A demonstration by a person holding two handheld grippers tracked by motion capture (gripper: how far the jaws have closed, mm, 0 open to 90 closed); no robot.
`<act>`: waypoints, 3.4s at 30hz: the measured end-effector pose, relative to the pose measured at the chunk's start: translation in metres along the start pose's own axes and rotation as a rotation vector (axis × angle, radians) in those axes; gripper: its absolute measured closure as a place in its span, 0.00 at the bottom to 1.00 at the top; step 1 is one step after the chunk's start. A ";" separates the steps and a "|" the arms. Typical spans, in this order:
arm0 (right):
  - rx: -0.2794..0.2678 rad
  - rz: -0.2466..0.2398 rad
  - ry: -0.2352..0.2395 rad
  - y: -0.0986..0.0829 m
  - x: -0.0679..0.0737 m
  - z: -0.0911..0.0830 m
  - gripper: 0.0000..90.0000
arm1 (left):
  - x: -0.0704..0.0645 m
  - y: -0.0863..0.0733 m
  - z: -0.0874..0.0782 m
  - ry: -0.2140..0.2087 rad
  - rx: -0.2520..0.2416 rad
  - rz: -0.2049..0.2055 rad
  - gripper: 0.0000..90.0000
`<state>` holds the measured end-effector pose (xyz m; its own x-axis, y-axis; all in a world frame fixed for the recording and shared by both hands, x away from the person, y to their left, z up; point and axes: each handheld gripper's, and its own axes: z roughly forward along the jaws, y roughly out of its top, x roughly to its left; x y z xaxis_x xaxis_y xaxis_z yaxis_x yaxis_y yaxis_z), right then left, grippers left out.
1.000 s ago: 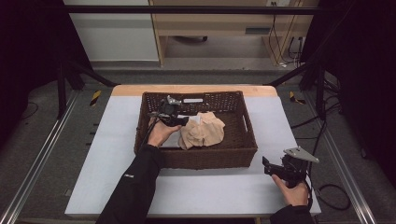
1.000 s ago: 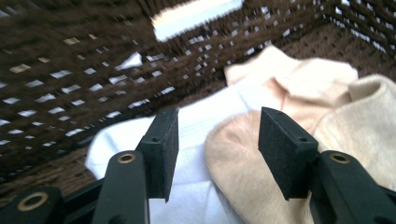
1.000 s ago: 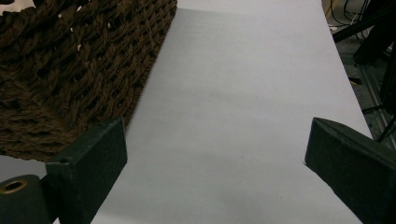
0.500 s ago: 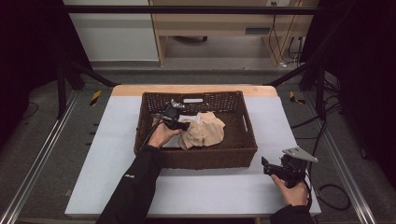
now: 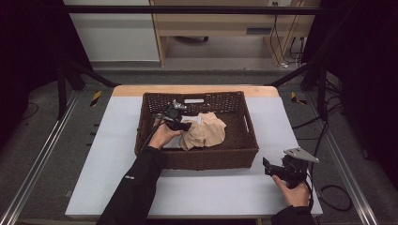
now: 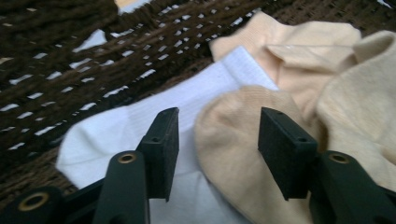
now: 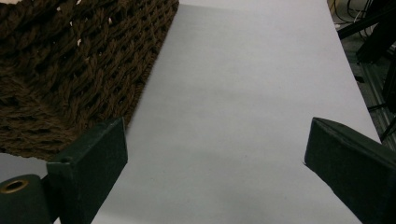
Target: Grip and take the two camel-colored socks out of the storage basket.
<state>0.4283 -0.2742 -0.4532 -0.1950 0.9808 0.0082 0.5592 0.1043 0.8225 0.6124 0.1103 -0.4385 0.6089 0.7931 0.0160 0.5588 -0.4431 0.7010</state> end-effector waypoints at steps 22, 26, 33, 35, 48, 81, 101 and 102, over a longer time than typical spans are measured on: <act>0.007 0.001 -0.006 0.000 -0.001 -0.001 0.08 | -0.013 0.009 -0.026 -0.028 -0.062 0.110 0.99; 0.007 -0.001 -0.007 0.000 -0.001 -0.001 0.08 | -0.013 0.008 -0.021 -0.038 -0.028 0.108 0.99; 0.012 -0.008 -0.003 0.000 0.001 0.001 0.08 | -0.012 0.005 -0.007 -0.053 -0.009 0.147 0.77; 0.016 -0.009 -0.002 0.000 0.000 0.001 0.08 | -0.011 0.003 -0.003 -0.046 -0.004 0.147 0.69; 0.012 0.001 -0.006 0.001 0.000 -0.001 0.08 | -0.015 0.006 -0.018 0.006 0.025 0.153 0.97; 0.003 0.010 -0.020 0.001 -0.002 -0.003 0.08 | -0.034 0.010 -0.186 -0.057 -0.592 0.052 0.98; -0.001 0.017 -0.029 0.000 -0.003 -0.006 0.08 | -0.058 -0.026 -0.265 -0.157 -0.680 0.063 0.98; 0.000 0.015 -0.030 0.000 -0.003 -0.005 0.08 | -0.060 -0.029 -0.267 -0.159 -0.682 0.069 0.98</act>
<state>0.4247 -0.2778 -0.4498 -0.1622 0.9867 0.0040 0.5620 0.0891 0.8223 0.4097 0.1873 -0.2689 0.7341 0.6790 0.0086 0.0700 -0.0882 0.9936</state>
